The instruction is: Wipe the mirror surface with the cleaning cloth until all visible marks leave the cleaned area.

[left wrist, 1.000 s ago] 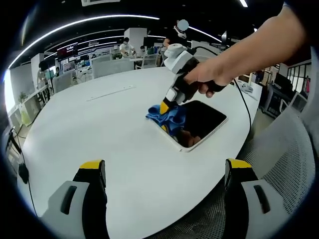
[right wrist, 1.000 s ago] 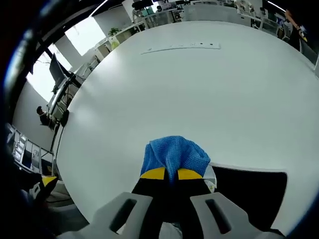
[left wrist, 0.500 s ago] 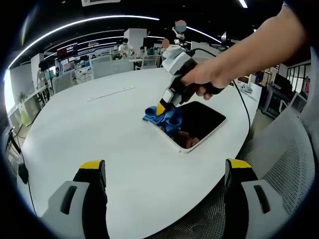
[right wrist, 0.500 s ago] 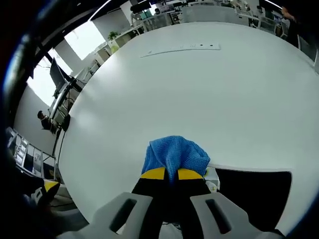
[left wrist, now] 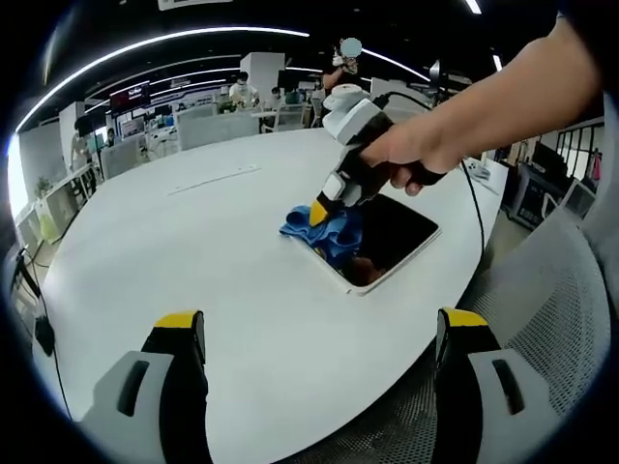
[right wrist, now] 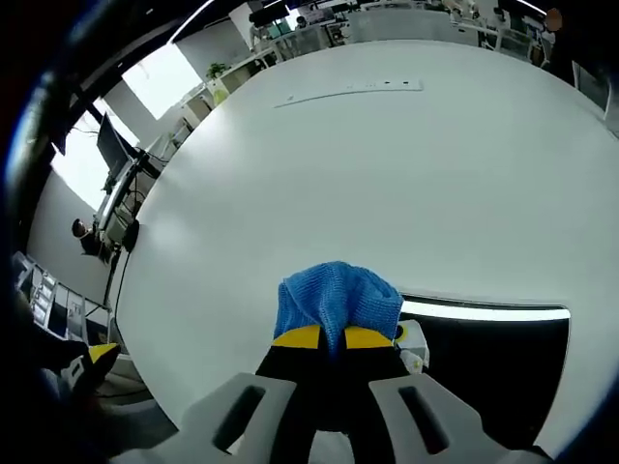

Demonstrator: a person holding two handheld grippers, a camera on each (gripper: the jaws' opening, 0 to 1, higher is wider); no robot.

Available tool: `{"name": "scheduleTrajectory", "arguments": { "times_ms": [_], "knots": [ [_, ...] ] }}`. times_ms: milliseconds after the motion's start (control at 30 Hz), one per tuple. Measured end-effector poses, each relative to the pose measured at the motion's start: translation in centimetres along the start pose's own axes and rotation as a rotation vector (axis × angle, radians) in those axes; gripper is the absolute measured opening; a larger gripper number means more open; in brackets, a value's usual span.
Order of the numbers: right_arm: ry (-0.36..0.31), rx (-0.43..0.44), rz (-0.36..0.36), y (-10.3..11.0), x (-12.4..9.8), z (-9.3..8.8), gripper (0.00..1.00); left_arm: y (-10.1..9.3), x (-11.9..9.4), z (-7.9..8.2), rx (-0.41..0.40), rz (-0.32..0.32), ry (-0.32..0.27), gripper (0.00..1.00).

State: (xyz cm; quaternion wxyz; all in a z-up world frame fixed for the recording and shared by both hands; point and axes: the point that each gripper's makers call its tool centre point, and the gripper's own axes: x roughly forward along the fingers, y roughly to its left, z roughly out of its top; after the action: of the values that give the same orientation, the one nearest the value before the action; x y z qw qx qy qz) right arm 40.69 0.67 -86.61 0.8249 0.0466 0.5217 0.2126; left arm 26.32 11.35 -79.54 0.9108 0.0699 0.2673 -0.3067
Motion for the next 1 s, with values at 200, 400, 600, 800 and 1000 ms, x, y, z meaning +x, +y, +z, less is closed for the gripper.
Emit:
{"name": "scheduleTrajectory", "arguments": {
  "times_ms": [200,400,600,800,1000],
  "knots": [
    [-0.009,-0.026,-0.013,0.3,-0.4,-0.7,0.00,0.0,-0.1,0.1,0.007,0.002,-0.009,0.99],
    [0.041,-0.052,-0.003,1.1,-1.5,-3.0,0.00,0.2,-0.1,-0.1,0.009,0.004,-0.005,0.99],
    [0.045,-0.015,0.016,1.0,-1.4,-3.0,0.00,-0.2,0.1,-0.2,0.015,-0.009,0.006,0.99],
    [0.050,-0.074,-0.008,1.1,-1.2,-2.9,0.00,0.1,-0.1,0.2,0.015,0.004,-0.014,0.99],
    [0.039,-0.089,-0.021,1.0,-1.1,-3.0,0.00,-0.3,0.0,0.0,0.001,-0.018,-0.007,0.99]
  ]
}}
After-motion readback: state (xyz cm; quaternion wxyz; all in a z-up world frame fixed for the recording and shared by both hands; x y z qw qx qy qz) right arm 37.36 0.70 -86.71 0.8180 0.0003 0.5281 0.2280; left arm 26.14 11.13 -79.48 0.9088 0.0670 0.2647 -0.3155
